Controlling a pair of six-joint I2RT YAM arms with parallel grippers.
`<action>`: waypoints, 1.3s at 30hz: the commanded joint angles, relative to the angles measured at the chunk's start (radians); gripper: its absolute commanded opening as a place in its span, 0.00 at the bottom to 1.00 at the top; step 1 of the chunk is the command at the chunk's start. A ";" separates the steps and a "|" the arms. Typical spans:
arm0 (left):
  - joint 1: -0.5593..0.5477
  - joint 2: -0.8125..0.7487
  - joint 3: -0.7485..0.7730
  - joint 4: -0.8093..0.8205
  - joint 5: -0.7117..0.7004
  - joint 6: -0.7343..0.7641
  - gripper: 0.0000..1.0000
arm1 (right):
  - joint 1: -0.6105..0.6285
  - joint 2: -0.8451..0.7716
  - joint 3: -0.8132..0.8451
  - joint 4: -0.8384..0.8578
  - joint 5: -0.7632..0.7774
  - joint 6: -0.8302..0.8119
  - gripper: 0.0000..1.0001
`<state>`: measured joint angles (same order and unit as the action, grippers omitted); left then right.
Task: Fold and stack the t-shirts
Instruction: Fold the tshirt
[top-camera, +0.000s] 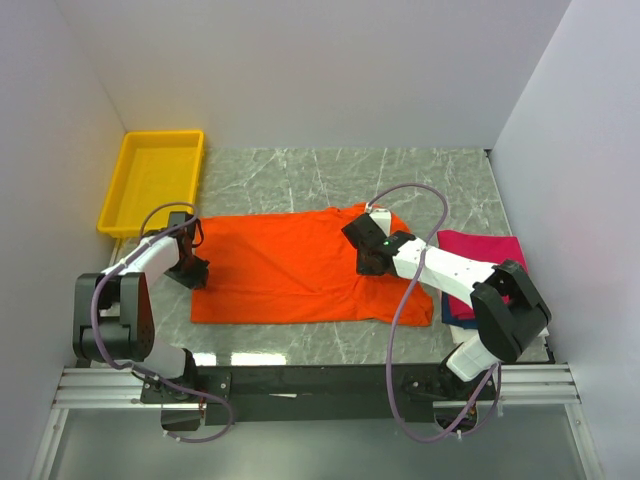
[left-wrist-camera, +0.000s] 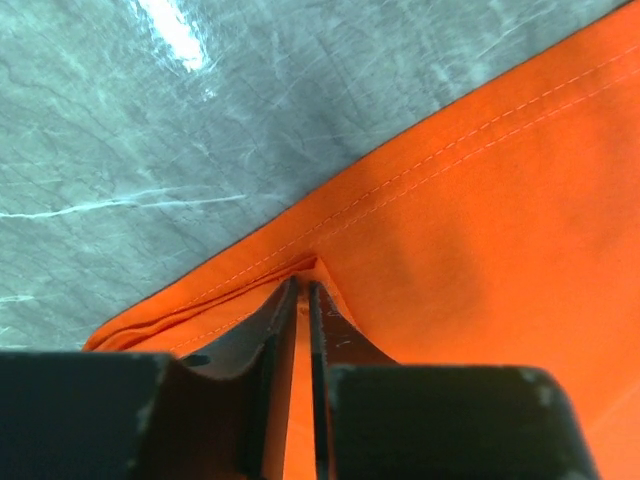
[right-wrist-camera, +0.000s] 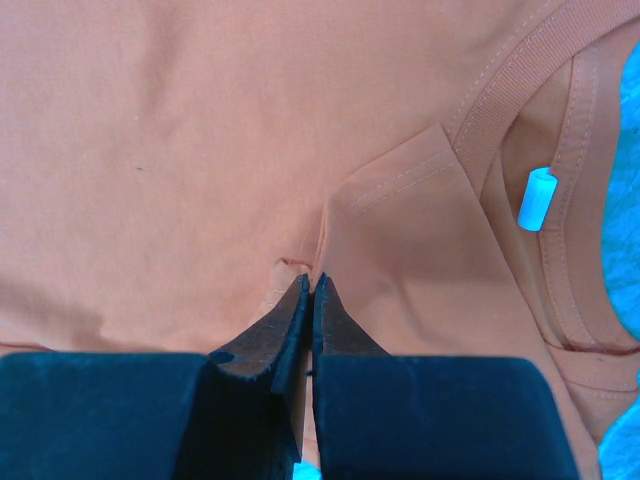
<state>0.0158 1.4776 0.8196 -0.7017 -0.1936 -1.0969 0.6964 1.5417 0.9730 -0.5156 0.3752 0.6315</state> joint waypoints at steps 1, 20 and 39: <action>-0.005 0.006 -0.014 0.016 0.022 -0.004 0.13 | 0.006 -0.002 -0.002 0.026 0.022 0.010 0.00; 0.030 -0.106 0.016 -0.058 0.002 0.031 0.01 | 0.006 -0.035 -0.016 0.022 0.039 0.019 0.00; 0.070 -0.114 0.033 -0.055 0.025 0.054 0.02 | -0.001 -0.051 -0.008 0.019 0.068 0.033 0.00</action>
<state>0.0822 1.3865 0.8192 -0.7490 -0.1795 -1.0580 0.6960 1.5227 0.9615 -0.5129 0.4046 0.6434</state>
